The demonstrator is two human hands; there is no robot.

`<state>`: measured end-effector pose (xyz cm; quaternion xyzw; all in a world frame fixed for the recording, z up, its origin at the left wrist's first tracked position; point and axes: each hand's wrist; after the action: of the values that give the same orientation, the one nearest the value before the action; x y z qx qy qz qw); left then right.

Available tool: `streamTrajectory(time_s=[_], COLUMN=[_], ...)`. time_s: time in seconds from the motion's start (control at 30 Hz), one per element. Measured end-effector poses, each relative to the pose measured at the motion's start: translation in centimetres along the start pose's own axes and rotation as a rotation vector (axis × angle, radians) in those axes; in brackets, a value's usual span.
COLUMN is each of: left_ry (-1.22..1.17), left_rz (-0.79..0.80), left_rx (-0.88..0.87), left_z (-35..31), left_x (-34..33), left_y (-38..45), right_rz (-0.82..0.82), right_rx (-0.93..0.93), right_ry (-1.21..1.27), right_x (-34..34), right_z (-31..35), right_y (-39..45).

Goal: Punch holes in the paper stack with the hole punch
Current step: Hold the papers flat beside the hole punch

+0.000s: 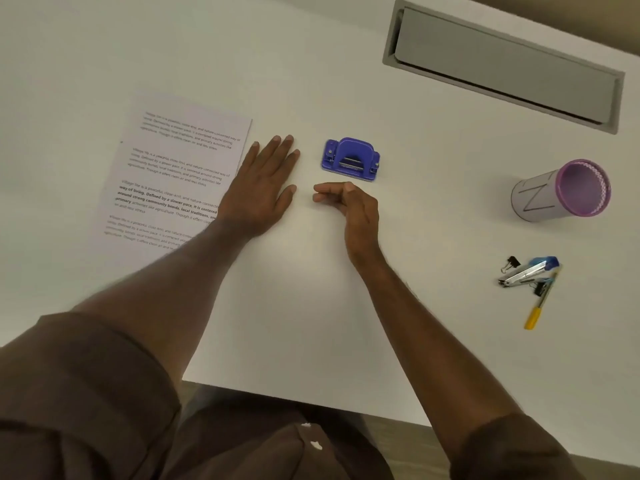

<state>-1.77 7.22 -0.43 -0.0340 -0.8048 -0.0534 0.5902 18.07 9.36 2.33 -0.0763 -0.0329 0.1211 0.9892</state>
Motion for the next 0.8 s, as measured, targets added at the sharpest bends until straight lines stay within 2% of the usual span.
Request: streamTrajectory(time_s=[0.13,0.3,0.37,0.43,0.57,0.63,0.73,0.8], left_ry=[-0.001,0.001,-0.002,0.0,-0.004,-0.001,-0.003,-0.005], left_rz=[0.02,0.025,0.028,0.024,0.019,0.025,0.033,0.036], left_rx=[0.014,0.023,0.026,0.028,0.033,0.036,0.039,0.044], left_z=[-0.2,-0.4,-0.6,-0.7,-1.1,-1.2,-1.3,-1.3], left_x=[0.1,0.3,0.5,0.6,0.9,1.0,1.2,1.3], left_y=[0.0,-0.1,-0.2,-0.3,-0.4,-0.5,-0.5,-0.5], right_rz=[0.109,0.445,0.521,0.481,0.188,0.197,0.341,0.379], right_rx=[-0.013,0.014,0.013,-0.022,-0.002,-0.043,-0.191,-0.209], right_ry=[0.014,-0.049,-0.039,0.033,0.22,0.186,0.031,-0.033], right_x=[-1.4,0.1,1.0,2.0,5.4,6.8,7.1,6.3], right_z=[-0.6,-2.5,-2.7,-2.4,-1.2,-1.3,-2.0,-2.5], right_y=[1.6,-1.6,-3.6,-4.8,-5.8,-7.2,-10.0,-10.8])
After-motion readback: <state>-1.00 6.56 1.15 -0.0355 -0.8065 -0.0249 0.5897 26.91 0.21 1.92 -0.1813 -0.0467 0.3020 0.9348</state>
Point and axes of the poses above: each hand's wrist, its own y-axis towards the middle knuckle, its own x-axis out of the back of the hand, z = x × y, and after that the axes turned 2 degrees about x, right-handed
